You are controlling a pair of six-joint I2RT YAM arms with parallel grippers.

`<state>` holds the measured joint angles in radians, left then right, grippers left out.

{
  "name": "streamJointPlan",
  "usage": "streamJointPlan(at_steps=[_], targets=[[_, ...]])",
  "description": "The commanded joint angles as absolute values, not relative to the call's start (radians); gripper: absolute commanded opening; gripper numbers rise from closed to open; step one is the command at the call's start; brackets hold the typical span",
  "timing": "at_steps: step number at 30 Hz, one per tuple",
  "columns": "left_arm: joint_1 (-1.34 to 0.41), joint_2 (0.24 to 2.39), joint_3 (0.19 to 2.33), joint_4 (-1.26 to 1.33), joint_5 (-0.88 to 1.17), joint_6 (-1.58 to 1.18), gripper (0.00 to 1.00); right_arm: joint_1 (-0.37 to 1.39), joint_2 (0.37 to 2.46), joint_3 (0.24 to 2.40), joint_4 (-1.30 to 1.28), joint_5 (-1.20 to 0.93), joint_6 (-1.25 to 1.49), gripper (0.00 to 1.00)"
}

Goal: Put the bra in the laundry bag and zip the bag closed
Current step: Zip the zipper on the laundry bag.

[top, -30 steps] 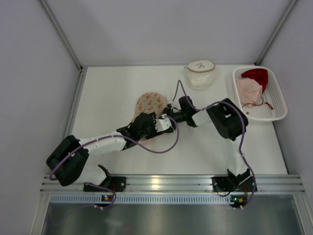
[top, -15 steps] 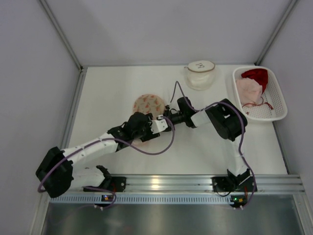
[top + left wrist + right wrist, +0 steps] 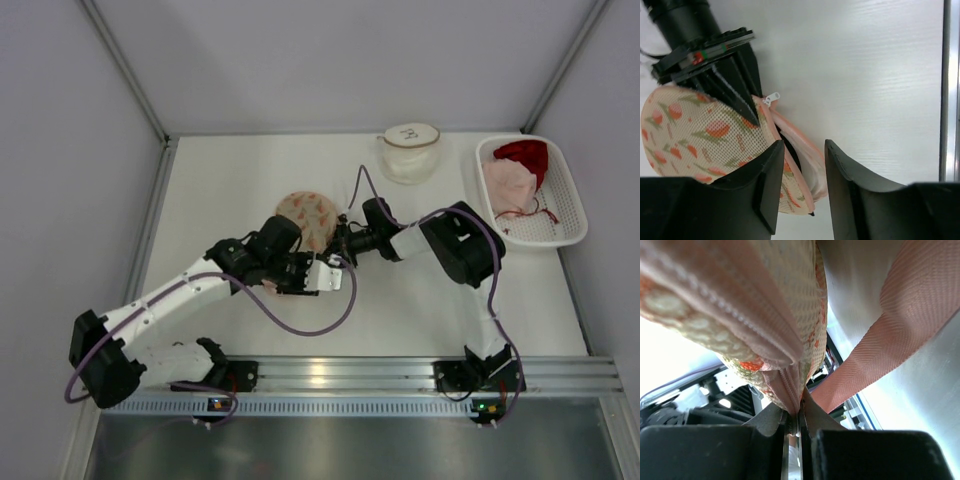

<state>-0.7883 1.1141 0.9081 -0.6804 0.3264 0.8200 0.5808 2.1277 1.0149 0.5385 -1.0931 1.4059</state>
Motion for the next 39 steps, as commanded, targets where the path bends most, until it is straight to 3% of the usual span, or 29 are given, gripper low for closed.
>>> streamJointPlan(at_steps=[1,6,14,22,39], targets=[[-0.827,1.224,1.034,-0.854,0.414,1.079,0.43,0.581,2.151,1.022,0.482,-1.081,1.418,0.00],[-0.926,1.423,1.233,-0.956,0.325,1.201,0.33,0.581,2.155,1.035,0.420,-1.085,1.375,0.00],[-1.019,1.794,1.572,-1.231,0.192,1.256,0.40,0.581,2.166,1.048,0.374,-1.074,1.336,0.00],[-1.043,1.936,1.620,-1.284,0.074,1.267,0.50,0.583,2.154,1.037,0.356,-1.058,1.325,0.00],[-1.043,2.014,1.637,-1.282,-0.075,1.244,0.56,0.598,2.138,1.032,0.344,-1.054,1.321,0.00]])
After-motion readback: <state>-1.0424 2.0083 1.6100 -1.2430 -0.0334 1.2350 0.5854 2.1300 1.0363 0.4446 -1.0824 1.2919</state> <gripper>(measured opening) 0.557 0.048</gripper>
